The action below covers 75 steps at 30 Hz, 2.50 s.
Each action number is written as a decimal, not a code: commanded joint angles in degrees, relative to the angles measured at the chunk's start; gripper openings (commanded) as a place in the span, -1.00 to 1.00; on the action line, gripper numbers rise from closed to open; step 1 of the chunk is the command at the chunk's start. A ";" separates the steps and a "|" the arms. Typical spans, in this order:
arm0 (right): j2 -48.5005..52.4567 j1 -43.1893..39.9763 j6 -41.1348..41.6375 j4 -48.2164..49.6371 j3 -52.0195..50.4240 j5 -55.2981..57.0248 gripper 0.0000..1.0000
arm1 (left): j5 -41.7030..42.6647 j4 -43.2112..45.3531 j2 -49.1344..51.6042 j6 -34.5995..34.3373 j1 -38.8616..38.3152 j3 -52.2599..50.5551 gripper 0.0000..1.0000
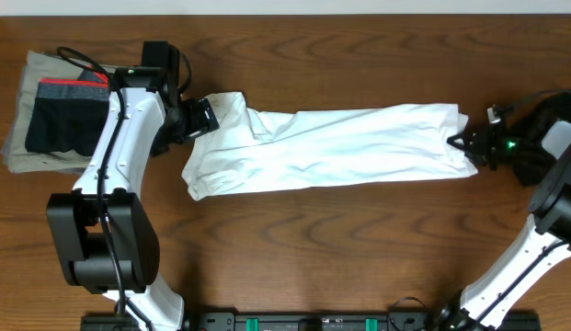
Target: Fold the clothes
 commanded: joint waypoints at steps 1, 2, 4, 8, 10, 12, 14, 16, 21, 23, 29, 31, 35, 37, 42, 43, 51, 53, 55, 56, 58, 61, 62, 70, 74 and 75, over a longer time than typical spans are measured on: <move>6.91 1.46 1.97 -0.15 -3.50 25.03 -0.83 | -0.11 -0.33 -0.52 0.15 0.09 0.63 0.96; 6.91 1.46 2.84 -0.35 -3.15 25.83 -0.89 | -0.11 -0.33 -0.52 0.15 0.09 0.63 0.96; 6.86 1.40 3.72 -1.31 -1.88 26.86 -0.97 | -0.11 -0.33 -0.52 0.15 0.09 0.63 0.96; 4.92 1.33 6.27 -3.52 1.14 28.96 -0.97 | -0.11 -0.33 -0.52 0.15 0.09 0.63 0.96; 2.86 1.36 9.90 -4.07 2.49 33.79 -0.97 | -0.11 -0.35 -0.52 0.15 0.09 0.63 0.96; 0.42 1.38 12.20 -4.46 3.34 38.03 -0.97 | -0.11 -0.35 -0.52 0.15 0.09 0.63 0.96; -3.41 1.60 13.09 -4.63 3.61 41.42 -0.97 | -0.11 -0.33 -0.52 0.15 0.09 0.63 0.96; -6.64 1.88 13.51 -4.83 3.61 43.76 -0.98 | -0.11 -0.33 -0.52 0.15 0.09 0.63 0.96; -14.10 3.56 13.42 -6.51 3.63 47.23 -0.97 | -0.11 -0.33 -0.52 0.15 0.09 0.63 0.96; -15.69 4.87 13.44 -7.02 3.61 49.27 -0.98 | -0.11 -0.33 -0.52 0.13 0.09 0.63 0.96; -16.33 11.67 13.46 -8.35 3.61 53.72 -0.97 | -0.11 -0.33 -0.52 0.15 0.09 0.63 0.96; -16.33 14.36 13.46 -8.11 3.61 53.77 -0.97 | -0.11 -0.33 -0.52 0.15 0.09 0.63 0.96; -16.22 19.67 14.34 -8.07 3.61 53.79 -0.97 | -0.11 -0.35 -0.52 0.15 0.09 0.63 0.96; -16.17 21.99 15.02 -8.04 3.56 53.81 -0.97 | -0.11 -0.35 -0.52 0.15 0.09 0.63 0.96; -15.85 27.21 16.09 -8.04 3.17 53.92 -0.97 | -0.11 -0.37 -0.52 0.17 0.09 0.63 0.96; -15.85 27.96 16.35 -8.09 3.08 53.92 -0.97 | -0.11 -0.37 -0.52 0.20 0.09 0.63 0.96; -15.80 33.31 21.73 -7.89 3.06 53.22 -0.98 | -0.11 -0.35 -0.52 0.37 0.09 0.63 0.96; -15.80 34.45 22.08 -7.80 2.84 51.93 -0.97 | -0.11 -0.35 -0.52 0.37 0.09 0.63 0.96; -15.78 35.47 22.08 -7.80 2.62 51.36 -0.97 | -0.11 -0.35 -0.52 0.37 0.09 0.63 0.96; -15.78 36.04 22.08 -7.72 2.38 51.32 -0.97 | -0.11 -0.35 -0.52 0.37 0.09 0.63 0.96; -15.78 37.03 22.01 -7.58 1.77 51.34 -0.97 | -0.11 -0.35 -0.52 0.37 0.09 0.63 0.96; -15.78 38.29 22.05 -7.32 0.50 51.04 -0.98 | -0.11 -0.35 -0.52 0.37 0.09 0.63 0.96; -15.78 38.71 22.03 -6.95 -0.04 50.66 -0.98 | -0.11 -0.35 -0.52 0.37 0.09 0.63 0.96; -15.78 40.81 22.08 -4.13 -1.90 48.72 -0.81 | -0.11 -0.35 -0.52 0.35 0.09 0.63 0.96; -15.80 41.11 22.08 -3.93 -1.81 48.54 -0.48 | -0.11 -0.37 -0.52 0.37 0.09 0.63 0.96; -15.82 41.11 22.10 -4.07 -1.57 48.52 -0.38 | -0.11 -0.35 -0.52 0.37 0.09 0.63 0.96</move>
